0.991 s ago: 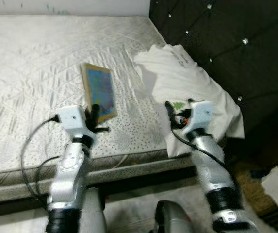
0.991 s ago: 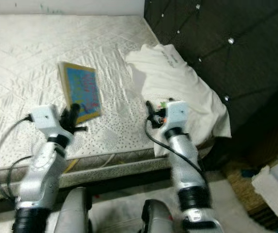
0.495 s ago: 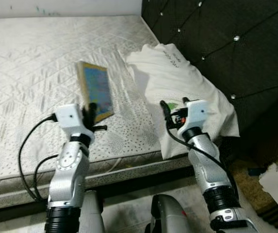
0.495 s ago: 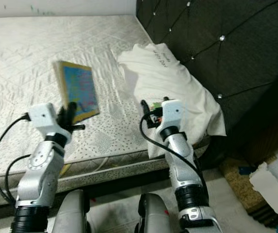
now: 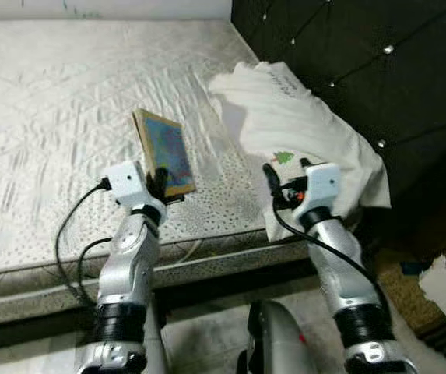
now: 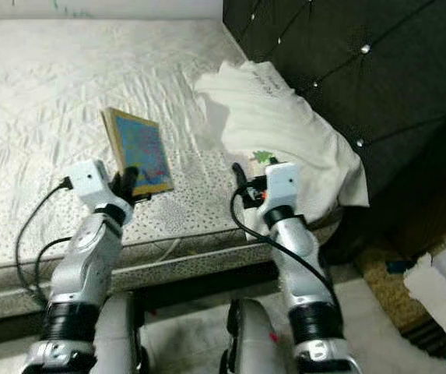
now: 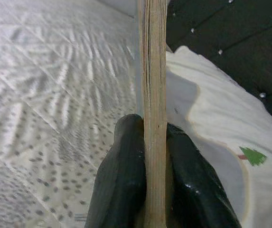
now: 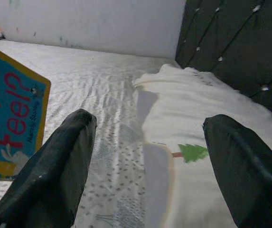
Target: Clean up the room
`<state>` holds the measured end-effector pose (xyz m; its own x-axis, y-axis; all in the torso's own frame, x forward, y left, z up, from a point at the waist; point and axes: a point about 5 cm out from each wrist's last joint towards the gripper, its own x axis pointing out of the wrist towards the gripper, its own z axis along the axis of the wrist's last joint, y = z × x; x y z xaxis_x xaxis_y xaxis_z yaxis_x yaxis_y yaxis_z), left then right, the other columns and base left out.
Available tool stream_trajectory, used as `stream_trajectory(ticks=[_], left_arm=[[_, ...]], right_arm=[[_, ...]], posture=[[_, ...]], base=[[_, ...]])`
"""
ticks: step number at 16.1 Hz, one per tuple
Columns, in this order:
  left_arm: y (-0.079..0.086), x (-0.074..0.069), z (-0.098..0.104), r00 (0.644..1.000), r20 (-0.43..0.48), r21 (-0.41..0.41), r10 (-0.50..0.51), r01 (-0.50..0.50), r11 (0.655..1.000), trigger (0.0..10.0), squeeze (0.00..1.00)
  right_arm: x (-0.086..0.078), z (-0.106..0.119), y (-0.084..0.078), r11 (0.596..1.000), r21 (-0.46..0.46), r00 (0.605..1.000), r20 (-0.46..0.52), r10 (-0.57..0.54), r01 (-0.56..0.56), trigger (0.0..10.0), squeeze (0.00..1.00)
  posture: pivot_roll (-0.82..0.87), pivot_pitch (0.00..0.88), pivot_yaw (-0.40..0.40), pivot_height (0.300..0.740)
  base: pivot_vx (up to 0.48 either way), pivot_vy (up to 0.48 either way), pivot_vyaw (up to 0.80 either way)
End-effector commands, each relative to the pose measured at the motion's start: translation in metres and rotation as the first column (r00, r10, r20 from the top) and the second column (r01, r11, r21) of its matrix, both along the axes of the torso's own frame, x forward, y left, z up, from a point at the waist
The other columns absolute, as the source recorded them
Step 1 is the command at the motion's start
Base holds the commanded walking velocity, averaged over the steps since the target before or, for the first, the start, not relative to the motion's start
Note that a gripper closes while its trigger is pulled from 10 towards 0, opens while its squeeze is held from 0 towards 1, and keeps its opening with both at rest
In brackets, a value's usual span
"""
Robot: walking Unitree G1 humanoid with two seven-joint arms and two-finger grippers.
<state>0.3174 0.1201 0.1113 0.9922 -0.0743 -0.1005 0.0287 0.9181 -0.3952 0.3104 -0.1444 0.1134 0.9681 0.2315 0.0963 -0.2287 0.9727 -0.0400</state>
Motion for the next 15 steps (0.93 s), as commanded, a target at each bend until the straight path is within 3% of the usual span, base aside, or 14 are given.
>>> stream_trajectory(ticks=[1, 4, 5, 9, 11, 15], left_arm=[[-0.010, 0.007, 0.008, 0.998, 0.024, -0.046, -0.058, 0.059, 0.997, 10.0, 0.00], [-0.018, 0.017, -0.006, 0.989, -0.091, -0.116, -0.114, 0.104, 0.988, 10.0, 0.00], [-0.020, 0.017, -0.013, 0.981, -0.137, -0.092, -0.134, 0.122, 0.988, 10.0, 0.00], [-0.021, 0.022, -0.026, 0.967, -0.203, -0.126, -0.155, 0.131, 0.983, 10.0, 0.00], [-0.019, 0.027, -0.028, 0.967, -0.199, -0.109, -0.160, 0.140, 0.984, 10.0, 0.00], [-0.020, 0.038, -0.014, 0.975, -0.105, -0.180, -0.195, 0.174, 0.968, 10.0, 0.00]], right_arm=[[-0.002, 0.006, -0.010, 0.999, -0.016, 0.999, 0.018, -0.040, 0.040, 10.0, 0.00], [-0.017, 0.013, -0.031, 0.992, -0.071, 0.994, 0.038, -0.103, 0.105, 10.0, 0.00], [-0.023, 0.013, -0.037, 0.990, -0.084, 0.993, 0.036, -0.113, 0.116, 10.0, 0.00], [-0.052, 0.009, -0.074, 0.967, -0.185, 0.983, -0.004, -0.182, 0.178, 10.0, 0.00], [-0.061, 0.013, -0.078, 0.962, -0.203, 0.981, -0.016, -0.191, 0.184, 10.0, 0.00], [-0.084, 0.020, -0.067, 0.971, -0.200, 0.988, -0.061, -0.143, 0.129, 10.0, 0.00]], posture=[[-0.04, 0.060, -0.083, 0.598], [-0.08, 0.082, -0.091, 0.598], [-0.10, 0.095, -0.095, 0.598], [-0.17, 0.117, -0.110, 0.598], [-0.18, 0.121, -0.119, 0.598], [-0.22, 0.156, -0.161, 0.598]], base=[[0.000, 0.000, 0.00], [0.000, 0.000, 0.00], [0.000, 0.000, 0.00], [0.000, 0.000, 0.00], [0.000, 0.000, 0.00], [0.000, 0.000, 0.00]])
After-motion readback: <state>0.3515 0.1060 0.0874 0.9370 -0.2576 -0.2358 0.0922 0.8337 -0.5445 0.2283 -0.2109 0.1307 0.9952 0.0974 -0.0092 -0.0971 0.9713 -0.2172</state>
